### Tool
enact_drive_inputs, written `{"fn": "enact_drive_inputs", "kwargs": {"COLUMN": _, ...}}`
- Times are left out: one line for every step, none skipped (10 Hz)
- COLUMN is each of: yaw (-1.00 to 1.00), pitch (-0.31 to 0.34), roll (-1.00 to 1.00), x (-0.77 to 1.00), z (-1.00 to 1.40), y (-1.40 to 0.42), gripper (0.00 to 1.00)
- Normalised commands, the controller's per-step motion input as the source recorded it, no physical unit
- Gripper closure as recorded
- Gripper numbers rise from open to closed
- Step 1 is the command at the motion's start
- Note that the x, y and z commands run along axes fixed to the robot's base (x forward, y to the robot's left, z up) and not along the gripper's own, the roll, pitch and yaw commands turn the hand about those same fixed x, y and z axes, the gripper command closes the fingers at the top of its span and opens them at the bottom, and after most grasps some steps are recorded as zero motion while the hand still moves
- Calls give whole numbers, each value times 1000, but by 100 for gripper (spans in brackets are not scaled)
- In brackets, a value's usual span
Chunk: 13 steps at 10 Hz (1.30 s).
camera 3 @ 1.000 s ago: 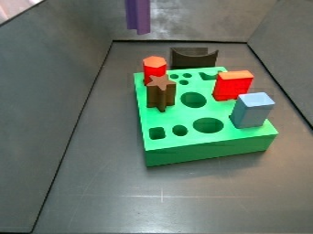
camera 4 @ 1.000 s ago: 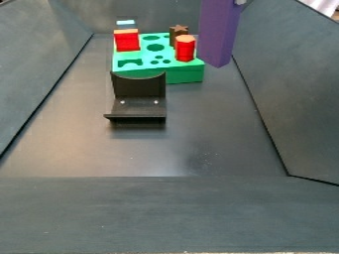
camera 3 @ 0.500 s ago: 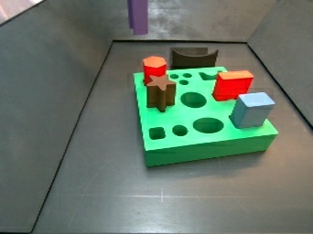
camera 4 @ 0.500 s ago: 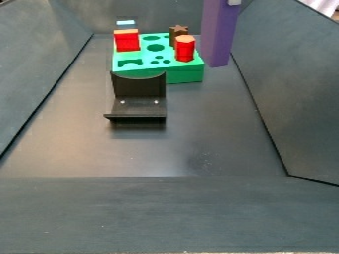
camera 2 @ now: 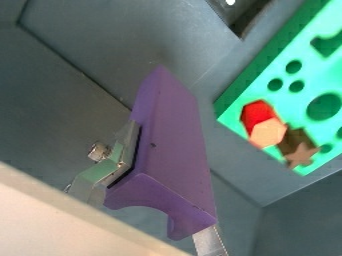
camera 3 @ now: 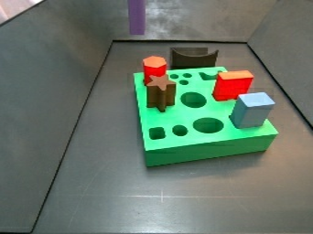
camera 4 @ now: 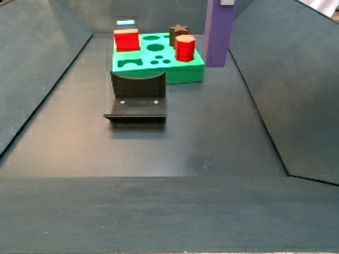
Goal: Pick up the arch object. Move up. Rotate the arch object. Move to above the board. Insert the arch object.
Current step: Rotate the arch object.
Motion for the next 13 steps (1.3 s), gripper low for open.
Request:
{"fn": "enact_drive_inputs", "kwargs": {"yaw": -1000, "pitch": 20, "roll": -1, "x": 1, "z": 5, "y": 5, "gripper": 100}}
{"fn": "enact_drive_inputs", "kwargs": {"yaw": -1000, "pitch": 21, "roll": -1, "x": 1, "z": 5, "y": 5, "gripper": 100}}
{"fn": "enact_drive_inputs", "kwargs": {"yaw": -1000, "pitch": 24, "roll": -1, "x": 1, "z": 5, "y": 5, "gripper": 100}}
{"fn": "enact_drive_inputs", "kwargs": {"yaw": -1000, "pitch": 26, "roll": -1, "x": 1, "z": 5, "y": 6, "gripper": 100}}
{"fn": "enact_drive_inputs", "kwargs": {"yaw": -1000, "pitch": 29, "roll": -1, "x": 1, "z": 5, "y": 6, "gripper": 100}}
{"fn": "enact_drive_inputs", "kwargs": {"yaw": -1000, "pitch": 34, "roll": -1, "x": 1, "z": 6, "y": 6, "gripper": 100}}
{"fn": "enact_drive_inputs", "kwargs": {"yaw": -1000, "pitch": 14, "roll": 0, "x": 0, "z": 0, "y": 0, "gripper": 100}}
{"fn": "enact_drive_inputs", "kwargs": {"yaw": -1000, "pitch": 15, "roll": 0, "x": 0, "z": 0, "y": 0, "gripper": 100}}
{"fn": "enact_drive_inputs", "kwargs": {"yaw": -1000, "pitch": 16, "roll": -1, "x": 1, "z": 1, "y": 1, "gripper": 100}}
{"fn": "enact_drive_inputs", "kwargs": {"yaw": -1000, "pitch": 17, "roll": -1, "x": 1, "z": 1, "y": 3, "gripper": 100}}
{"fn": "enact_drive_inputs", "kwargs": {"yaw": -1000, "pitch": 18, "roll": -1, "x": 1, "z": 1, "y": 3, "gripper": 100}}
{"fn": "enact_drive_inputs", "kwargs": {"yaw": -1000, "pitch": 20, "roll": -1, "x": 1, "z": 1, "y": 4, "gripper": 100}}
{"fn": "enact_drive_inputs", "kwargs": {"yaw": -1000, "pitch": 21, "roll": -1, "x": 1, "z": 2, "y": 5, "gripper": 100}}
